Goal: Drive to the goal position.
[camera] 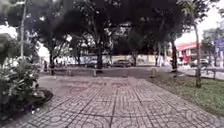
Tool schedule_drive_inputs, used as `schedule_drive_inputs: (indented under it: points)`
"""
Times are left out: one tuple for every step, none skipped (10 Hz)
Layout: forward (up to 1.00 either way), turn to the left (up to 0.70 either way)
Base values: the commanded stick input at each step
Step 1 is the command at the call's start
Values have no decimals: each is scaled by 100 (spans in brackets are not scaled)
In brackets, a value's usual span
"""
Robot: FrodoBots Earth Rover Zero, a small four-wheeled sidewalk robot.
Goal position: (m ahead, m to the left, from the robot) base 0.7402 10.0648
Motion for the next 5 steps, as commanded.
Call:
schedule_drive_inputs:
  points:
    - [100,27]
    - [100,27]
    - [100,27]
    - [100,13]
    - [100,0]
